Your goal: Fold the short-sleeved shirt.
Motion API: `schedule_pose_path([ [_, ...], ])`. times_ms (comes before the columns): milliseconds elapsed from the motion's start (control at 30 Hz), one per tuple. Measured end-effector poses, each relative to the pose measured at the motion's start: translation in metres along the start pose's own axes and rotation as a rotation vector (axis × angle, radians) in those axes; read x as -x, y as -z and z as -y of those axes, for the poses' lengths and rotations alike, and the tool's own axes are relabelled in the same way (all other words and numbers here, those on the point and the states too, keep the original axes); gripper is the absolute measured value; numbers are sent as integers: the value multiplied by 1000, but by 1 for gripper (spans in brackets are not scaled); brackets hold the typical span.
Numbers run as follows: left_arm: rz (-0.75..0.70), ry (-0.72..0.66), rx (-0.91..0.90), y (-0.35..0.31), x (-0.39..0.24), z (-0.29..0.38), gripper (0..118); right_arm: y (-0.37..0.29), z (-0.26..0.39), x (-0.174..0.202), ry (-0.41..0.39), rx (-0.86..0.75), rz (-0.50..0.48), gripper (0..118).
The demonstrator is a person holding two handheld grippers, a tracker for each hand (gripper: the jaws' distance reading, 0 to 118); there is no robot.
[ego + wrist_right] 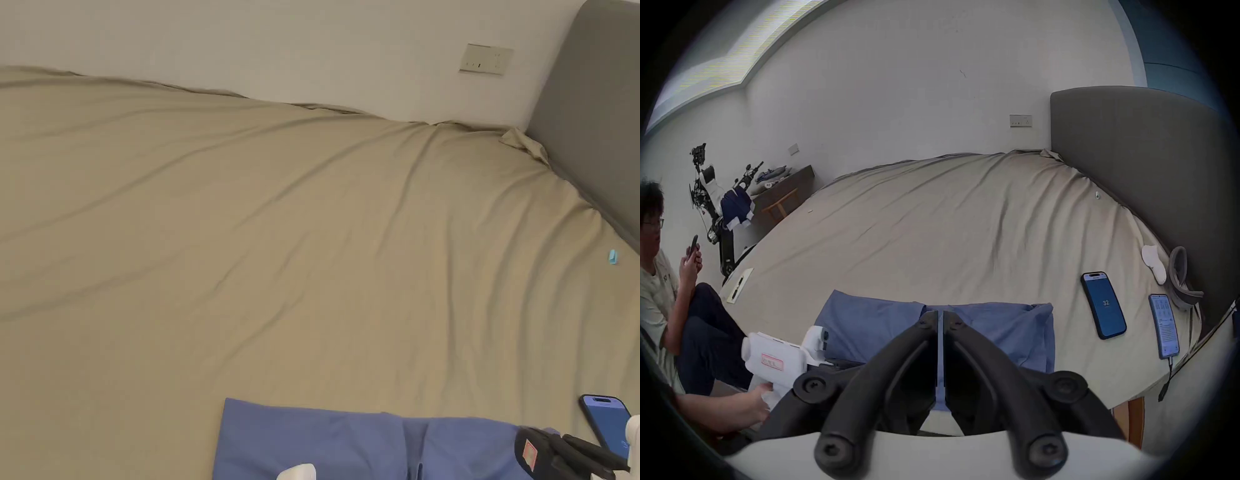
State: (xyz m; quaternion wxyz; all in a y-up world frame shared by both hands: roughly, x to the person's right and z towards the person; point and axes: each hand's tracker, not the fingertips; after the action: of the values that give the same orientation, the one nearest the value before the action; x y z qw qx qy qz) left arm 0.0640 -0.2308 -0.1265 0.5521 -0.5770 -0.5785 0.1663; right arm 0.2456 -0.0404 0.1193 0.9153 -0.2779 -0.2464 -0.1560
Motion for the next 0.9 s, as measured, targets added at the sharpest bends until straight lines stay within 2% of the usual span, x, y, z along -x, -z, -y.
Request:
schedule_pose_path([
  [133, 79, 82, -137, -62, -13, -14, 0, 6, -1, -1, -1, 13, 5, 5],
  [167, 85, 72, -181, -84, -8, -20, 6, 6, -1, -1, -2, 12, 4, 5],
  [200, 67, 44, -222, -105, 0, -23, 30, 7, -2, 0, -3, 11, -1, 5],
  [267, -9, -21, -291, -139, 24, -27, 97, 9, -5, 3, -14, 10, -12, 5],
  [300, -50, -52, -283, -152, 38, -30, 105, 11, -6, 5, -22, 10, -16, 5],
  [467, -99, -230, -258, -164, 85, -34, 105, 13, -12, 12, -42, -4, -44, 5],
  [500, -64, -242, -263, -158, 89, -34, 105, 13, -13, 13, -45, -8, -49, 5],
  [533, 43, -242, -281, -152, 90, -37, 105, 12, -14, 14, -48, -11, -54, 5],
  [600, 76, -319, -240, -129, 89, -46, 105, 13, -16, 16, -54, -7, -55, 5],
  [667, 151, -339, -255, -109, 88, -50, 102, 13, -17, 16, -61, -7, -50, 5],
  [700, 120, -333, -238, -100, 87, -55, 91, 13, -17, 16, -62, -5, -48, 5],
  [733, 47, -321, -225, -94, 84, -55, 68, 12, -17, 16, -60, -4, -46, 5],
  [767, -41, -289, -211, -89, 82, -57, 29, 10, -18, 15, -58, -4, -43, 5],
  [800, -104, -269, -180, -84, 84, -58, 10, 8, -18, 15, -59, -4, -41, 5],
  [833, -91, -286, -177, -87, 88, -57, 10, 7, -17, 14, -63, -5, -37, 5],
  [867, 30, -332, -204, -96, 93, -57, 10, 7, -17, 14, -66, -3, -30, 5],
  [900, 6, -324, -210, -106, 92, -58, 9, 6, -18, 14, -68, 2, -24, 5],
])
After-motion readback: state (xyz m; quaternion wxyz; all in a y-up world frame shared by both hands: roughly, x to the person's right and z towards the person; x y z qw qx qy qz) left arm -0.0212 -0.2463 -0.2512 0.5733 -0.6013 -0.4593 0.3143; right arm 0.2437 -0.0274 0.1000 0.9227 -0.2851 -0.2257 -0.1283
